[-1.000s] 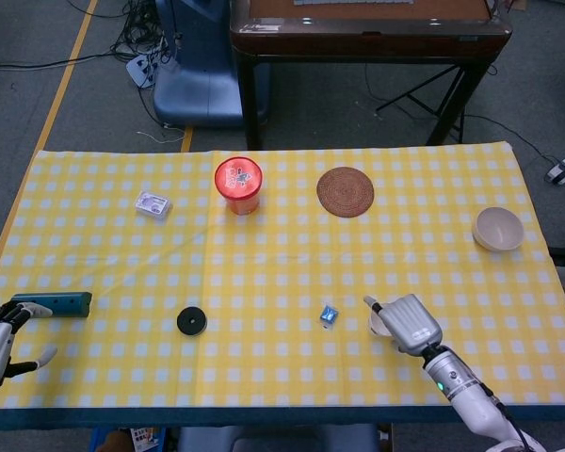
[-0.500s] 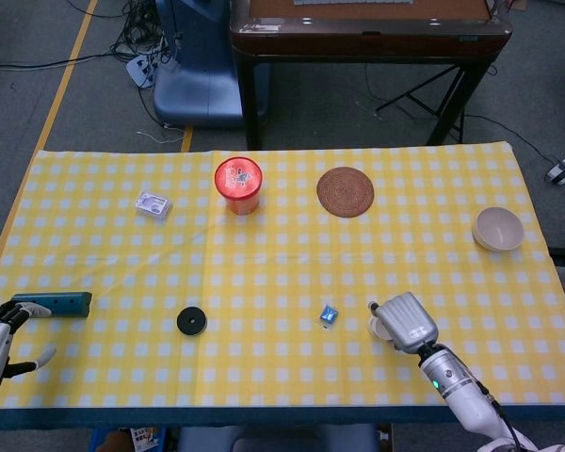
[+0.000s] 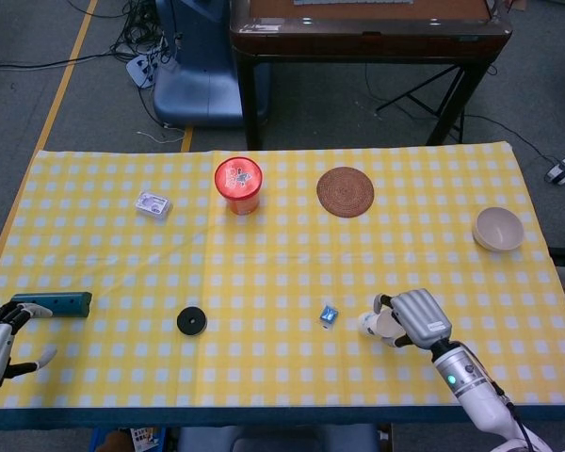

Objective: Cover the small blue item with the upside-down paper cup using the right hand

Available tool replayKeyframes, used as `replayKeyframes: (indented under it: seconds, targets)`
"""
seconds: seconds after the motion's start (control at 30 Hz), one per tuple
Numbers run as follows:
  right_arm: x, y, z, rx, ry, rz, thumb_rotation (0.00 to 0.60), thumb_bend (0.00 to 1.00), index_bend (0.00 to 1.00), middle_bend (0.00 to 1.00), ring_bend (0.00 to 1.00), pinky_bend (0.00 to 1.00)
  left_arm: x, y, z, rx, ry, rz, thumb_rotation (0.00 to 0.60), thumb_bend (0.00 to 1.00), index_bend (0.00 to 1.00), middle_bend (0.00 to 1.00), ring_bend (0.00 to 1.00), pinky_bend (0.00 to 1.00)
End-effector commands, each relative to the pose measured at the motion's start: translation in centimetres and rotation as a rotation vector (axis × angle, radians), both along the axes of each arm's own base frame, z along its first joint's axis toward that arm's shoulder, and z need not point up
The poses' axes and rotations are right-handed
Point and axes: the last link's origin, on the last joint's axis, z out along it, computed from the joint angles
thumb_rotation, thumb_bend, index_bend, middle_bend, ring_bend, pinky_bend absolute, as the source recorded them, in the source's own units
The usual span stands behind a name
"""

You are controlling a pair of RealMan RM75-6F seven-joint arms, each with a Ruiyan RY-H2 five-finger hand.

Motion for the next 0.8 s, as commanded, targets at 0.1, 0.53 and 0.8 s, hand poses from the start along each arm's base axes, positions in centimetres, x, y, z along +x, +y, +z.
replayKeyframes:
  seconds: [0.1,0.53,0.8]
  targets:
    - [-2.9,-0.1,0.7,0.075,-0.303,-0.189,0.600,0.02,0.46,1.00,0.99,1.00,0.0,0.0,-0.1,-0.003,0.006,0.001,0.600,0.10,0.46,0.37,0.24,0.38]
    - [-5.6,-0.4,-0.6,0.226,-0.540,-0.415,0.600,0.01,0.31,1.00,0.99,1.00,0.0,0.0,0.0,0.007,0.007,0.004,0.600,0.10,0.46,0.37,0.24,0.38]
    - [-5.1,-0.4,0.7,0.185,-0.506,-0.340,0.600,0.00,0.04,1.00,0.99,1.00,-0.1,0.0,0.0,0.003,0.007,0.004,0.600,0.10,0.46,0.37,0.24,0.38]
